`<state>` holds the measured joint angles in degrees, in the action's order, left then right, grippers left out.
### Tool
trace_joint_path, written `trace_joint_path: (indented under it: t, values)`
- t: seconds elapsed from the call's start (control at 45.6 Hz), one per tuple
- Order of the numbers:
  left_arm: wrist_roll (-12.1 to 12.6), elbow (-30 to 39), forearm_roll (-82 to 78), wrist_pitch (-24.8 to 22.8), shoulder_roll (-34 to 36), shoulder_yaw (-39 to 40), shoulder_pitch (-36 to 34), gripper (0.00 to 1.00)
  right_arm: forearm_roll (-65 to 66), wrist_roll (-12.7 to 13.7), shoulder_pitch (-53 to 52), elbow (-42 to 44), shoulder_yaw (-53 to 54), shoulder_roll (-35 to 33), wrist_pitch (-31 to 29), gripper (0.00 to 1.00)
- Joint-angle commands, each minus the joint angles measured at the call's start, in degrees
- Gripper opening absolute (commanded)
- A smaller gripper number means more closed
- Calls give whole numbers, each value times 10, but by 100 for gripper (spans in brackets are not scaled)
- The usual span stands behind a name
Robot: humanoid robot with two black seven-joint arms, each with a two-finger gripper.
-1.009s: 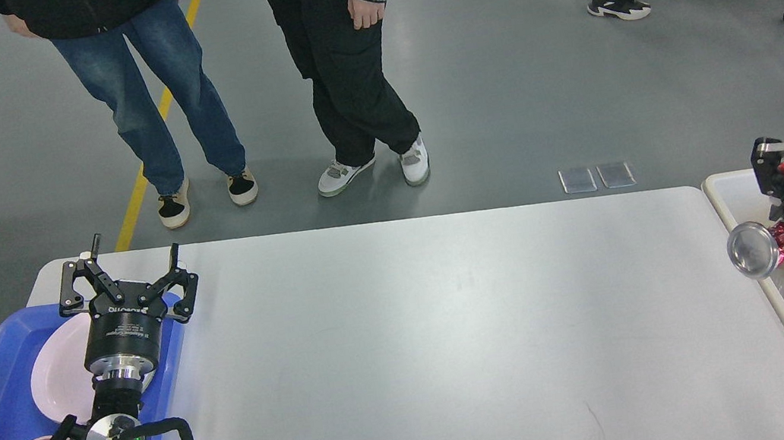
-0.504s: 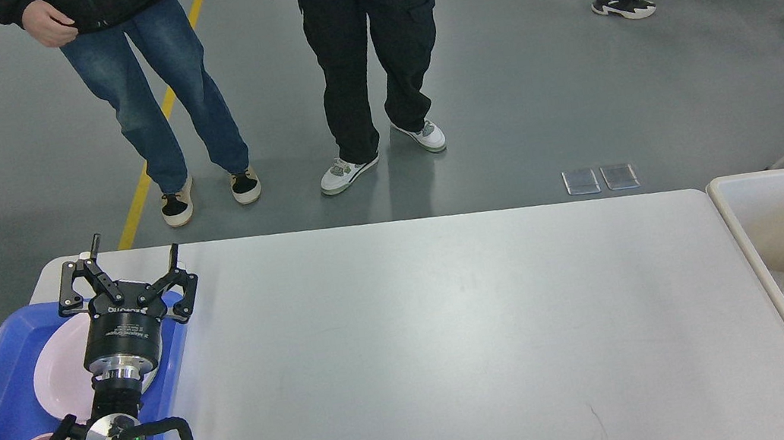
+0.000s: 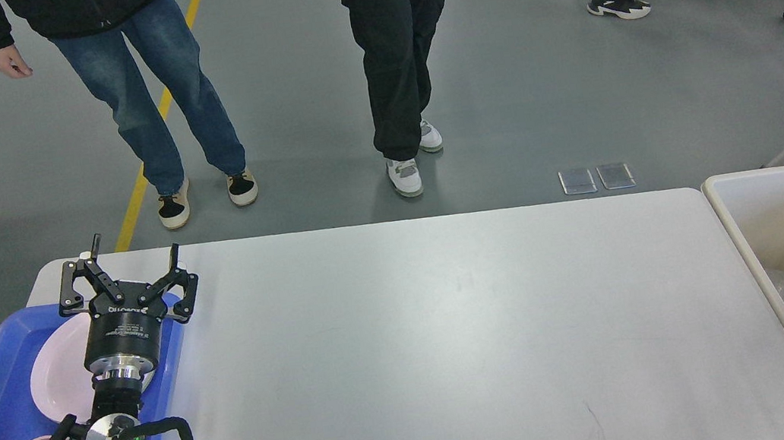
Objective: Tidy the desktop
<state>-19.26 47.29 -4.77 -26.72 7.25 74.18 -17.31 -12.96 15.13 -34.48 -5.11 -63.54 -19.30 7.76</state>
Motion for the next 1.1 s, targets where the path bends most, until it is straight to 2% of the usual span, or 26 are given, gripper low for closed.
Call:
trace_joint_path:
  t: [0.0, 0.417, 0.439, 0.46, 0.504, 0.592, 0.614, 0.636, 0.921, 1.074]
  values:
    - [0, 0, 0, 0, 0, 0, 0, 96, -1, 1, 16, 2, 2, 10, 27, 0]
    - [0, 0, -1, 0, 0, 0, 0, 96, -1, 3, 31, -2, 4, 16, 31, 0]
    - [0, 0, -1, 0, 0, 0, 0, 96, -1, 3, 31, -2, 4, 16, 31, 4]
    - [0, 0, 0, 0, 0, 0, 0, 96, -1, 2, 32, -1, 3, 16, 32, 20]
    - [0, 0, 0, 0, 0, 0, 0, 96, 0, 2, 32, -2, 0, 16, 36, 44]
    - [0, 0, 0, 0, 0, 0, 0, 96, 3, 2, 32, -1, -4, 17, 38, 81]
    - [-1, 0, 0, 0, 0, 0, 0, 96, 3, 2, 31, -1, -4, 18, 39, 94]
    - [0, 0, 0, 0, 0, 0, 0, 96, 3, 3, 31, -1, -3, 18, 40, 100]
    - [0, 0, -1, 0, 0, 0, 0, 96, 1, 1, 8, -10, 4, 15, 36, 100]
    - [0, 0, 0, 0, 0, 0, 0, 96, 1, -1, -23, -50, 4, 4, 33, 100]
